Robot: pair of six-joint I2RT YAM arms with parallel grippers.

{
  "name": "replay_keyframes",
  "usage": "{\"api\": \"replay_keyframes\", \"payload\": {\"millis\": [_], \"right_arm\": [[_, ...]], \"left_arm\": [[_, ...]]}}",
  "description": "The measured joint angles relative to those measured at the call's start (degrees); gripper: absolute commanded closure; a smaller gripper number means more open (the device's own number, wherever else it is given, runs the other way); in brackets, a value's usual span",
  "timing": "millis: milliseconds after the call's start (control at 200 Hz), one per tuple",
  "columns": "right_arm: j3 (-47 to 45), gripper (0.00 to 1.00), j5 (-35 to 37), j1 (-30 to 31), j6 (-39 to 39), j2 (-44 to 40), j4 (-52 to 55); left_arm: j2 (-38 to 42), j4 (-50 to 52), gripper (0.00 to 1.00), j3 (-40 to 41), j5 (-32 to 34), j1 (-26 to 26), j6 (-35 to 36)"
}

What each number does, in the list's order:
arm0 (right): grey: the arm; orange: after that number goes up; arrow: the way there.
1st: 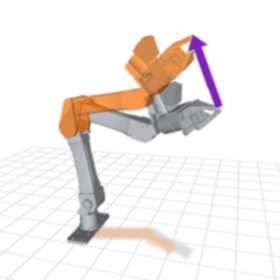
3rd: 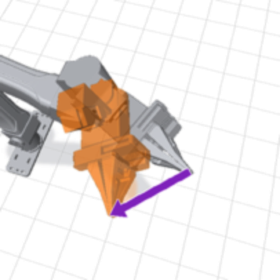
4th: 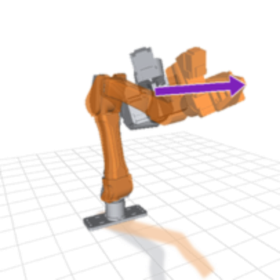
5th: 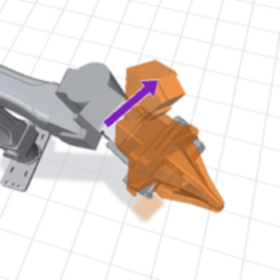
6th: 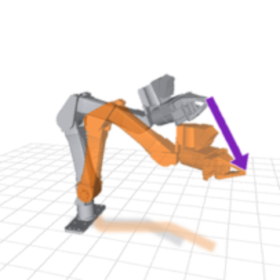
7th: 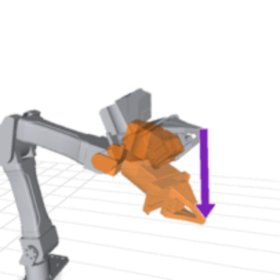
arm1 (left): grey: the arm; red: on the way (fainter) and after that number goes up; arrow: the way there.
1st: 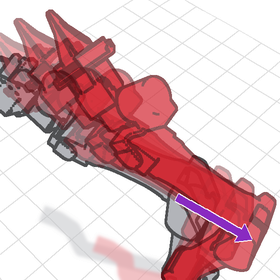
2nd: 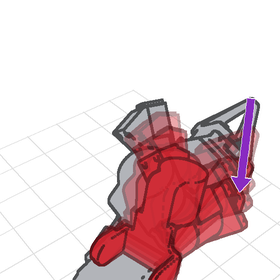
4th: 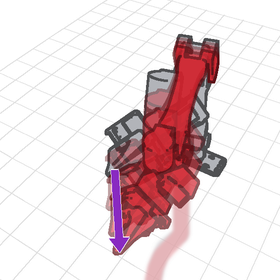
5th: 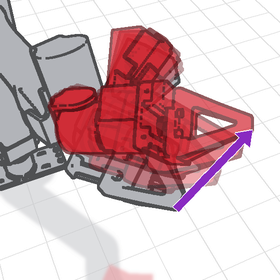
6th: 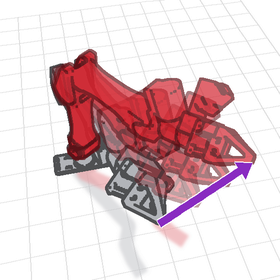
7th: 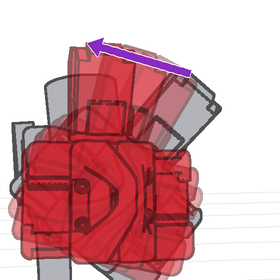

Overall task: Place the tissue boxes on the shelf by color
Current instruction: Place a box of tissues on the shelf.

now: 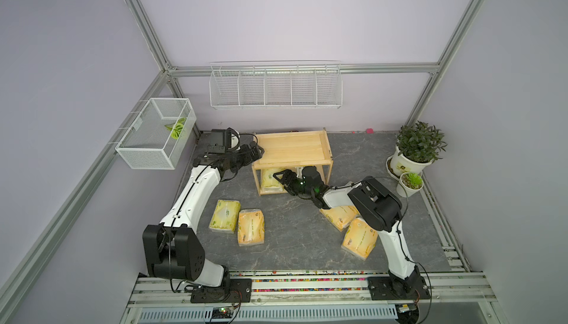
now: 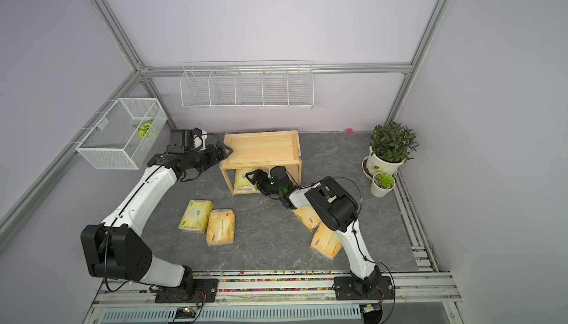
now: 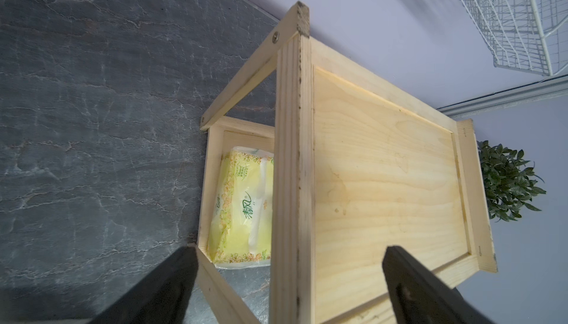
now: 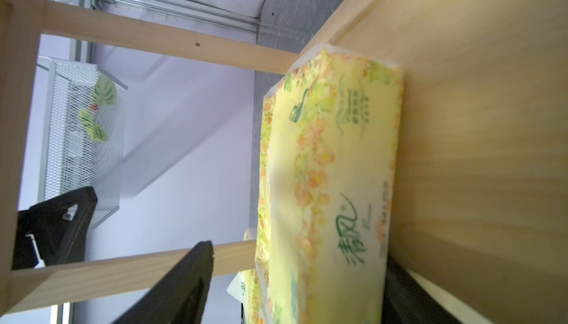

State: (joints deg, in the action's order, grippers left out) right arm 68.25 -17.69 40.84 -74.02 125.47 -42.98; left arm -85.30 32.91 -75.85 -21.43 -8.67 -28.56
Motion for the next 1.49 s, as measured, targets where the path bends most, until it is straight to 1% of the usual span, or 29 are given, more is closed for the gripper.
{"api": "replay_keyframes", "payload": {"millis": [165,320,460,735,1235,1400,1495], "right_arm": [[-1.86,0.16,2.89,0.00,2.60,-2.97,4.17],[-2.05,0.16,4.35,-0.02,4.07,-4.00,6.40],[-1.38,0.17,4.11,-0.02,4.24,-3.76,6.71],[2.64,0.17,3.43,-0.04,4.02,-0.76,6.60],[8.46,0.18,-0.61,0.20,3.87,2.49,8.48],[8.17,0.16,-0.52,0.39,4.48,2.51,8.96],[5.88,0.14,0.52,0.50,4.92,1.22,7.93]], "left_arm": [[0.00,-0.02,0.00,0.02,-0.09,0.00,0.02],[0.00,-0.02,0.00,0.26,-0.44,0.00,0.02],[0.00,-0.02,0.00,0.26,-0.94,0.00,0.02],[-0.13,-0.15,0.00,1.03,-1.44,0.00,0.04],[-0.74,-1.05,0.00,2.16,-2.67,0.00,0.11],[-0.87,-1.09,0.00,2.32,-2.64,0.00,0.22],[-0.87,-1.11,0.00,2.38,-2.64,0.00,0.22]]}}
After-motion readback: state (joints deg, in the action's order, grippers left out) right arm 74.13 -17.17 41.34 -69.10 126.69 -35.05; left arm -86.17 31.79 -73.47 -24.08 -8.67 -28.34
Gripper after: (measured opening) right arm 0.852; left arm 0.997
